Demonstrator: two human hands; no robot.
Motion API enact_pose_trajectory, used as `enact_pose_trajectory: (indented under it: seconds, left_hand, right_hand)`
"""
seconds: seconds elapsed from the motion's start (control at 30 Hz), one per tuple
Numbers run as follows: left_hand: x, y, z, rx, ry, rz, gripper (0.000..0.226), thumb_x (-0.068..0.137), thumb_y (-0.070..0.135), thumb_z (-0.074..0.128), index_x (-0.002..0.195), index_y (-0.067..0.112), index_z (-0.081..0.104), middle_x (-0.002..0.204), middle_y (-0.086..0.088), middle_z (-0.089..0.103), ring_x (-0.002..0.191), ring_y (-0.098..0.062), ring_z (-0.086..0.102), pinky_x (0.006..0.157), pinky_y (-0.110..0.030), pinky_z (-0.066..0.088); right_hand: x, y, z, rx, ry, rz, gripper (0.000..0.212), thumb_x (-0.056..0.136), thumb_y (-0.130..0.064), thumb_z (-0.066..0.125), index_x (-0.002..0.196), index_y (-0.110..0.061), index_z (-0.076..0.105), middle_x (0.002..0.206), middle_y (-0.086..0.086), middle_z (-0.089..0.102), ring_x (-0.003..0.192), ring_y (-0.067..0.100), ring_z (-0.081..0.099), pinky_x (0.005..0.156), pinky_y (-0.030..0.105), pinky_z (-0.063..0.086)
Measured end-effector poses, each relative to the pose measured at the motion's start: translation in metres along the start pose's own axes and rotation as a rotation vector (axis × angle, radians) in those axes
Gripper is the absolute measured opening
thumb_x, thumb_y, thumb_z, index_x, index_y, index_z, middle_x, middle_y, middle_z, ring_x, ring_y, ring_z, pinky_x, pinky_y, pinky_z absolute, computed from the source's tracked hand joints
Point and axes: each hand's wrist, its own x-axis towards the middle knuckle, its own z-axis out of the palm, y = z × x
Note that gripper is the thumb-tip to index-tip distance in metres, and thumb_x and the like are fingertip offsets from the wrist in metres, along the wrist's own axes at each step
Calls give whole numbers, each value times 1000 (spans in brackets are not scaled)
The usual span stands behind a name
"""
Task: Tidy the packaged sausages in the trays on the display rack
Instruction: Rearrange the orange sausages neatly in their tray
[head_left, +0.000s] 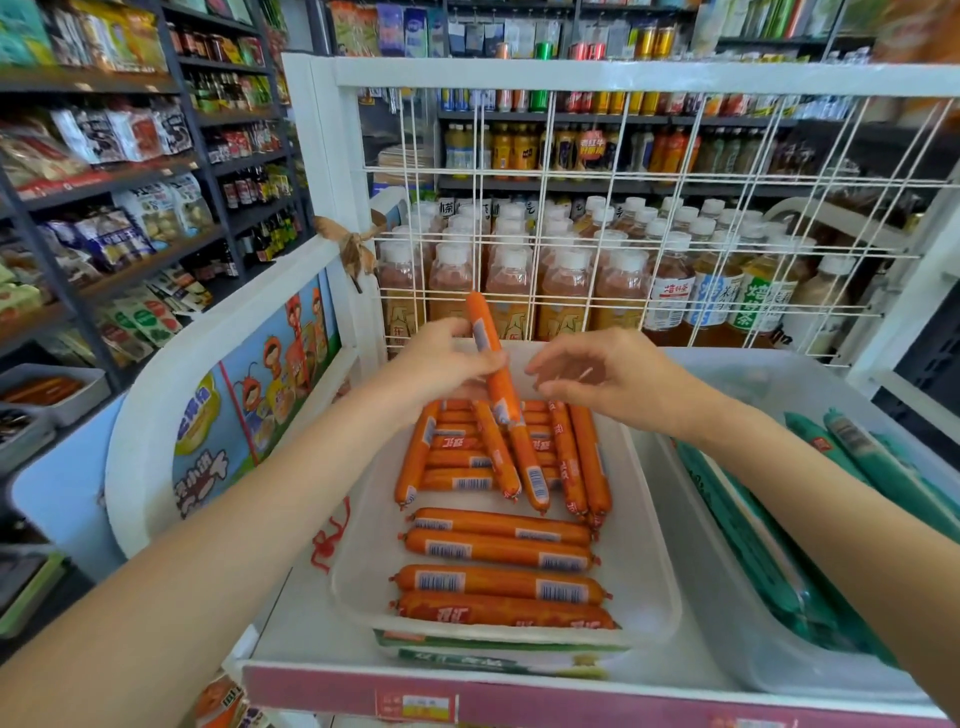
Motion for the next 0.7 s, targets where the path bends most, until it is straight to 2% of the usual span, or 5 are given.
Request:
enact_pose_trajectory:
  seconds: [0.1,0.2,0.3,0.5,0.7]
  left_hand:
    - [8,-18,14,312,-70,6,65,83,22,65,139,17,33,124,1,52,88,-16,65,75,-30,57]
    - [13,-26,31,407,-76,27,62,84,26,64,137,16,34,124,-10,54,101,-23,61,86,-41,53]
    - [17,-29,45,446,-126,53,52,86,23,61,132,12,38,111,-8,57,87,-19,64,75,-33,56]
    - [7,-34,28,714,-242,182,29,88,24,59,116,16,60,115,1,62,99,-13,58,87,-27,49]
    - [-26,-37,3,1163,-619,190,33,85,25,63,116,15,61,113,0,63,98,-13,58,84,-24,47]
  right_hand:
    - [-6,15,3,-211,-237,123,17,89,-20,57,105,-16,65,101,-2,67,82,3,57,69,7,41]
    - [-11,21,5,-237,-272,183,18,90,-18,56,105,-15,65,101,0,67,85,7,57,71,12,39]
    - [-13,18,3,-236,-248,193,20,91,-16,53,106,-16,66,103,0,68,88,7,57,77,17,41]
    - [-18,15,5,-246,-272,162,19,91,-14,52,103,-16,67,97,-8,63,83,0,52,66,5,37]
    - [-16,-6,28,-180,-545,59,17,86,-17,62,102,-17,70,100,-7,67,83,-1,56,76,5,40]
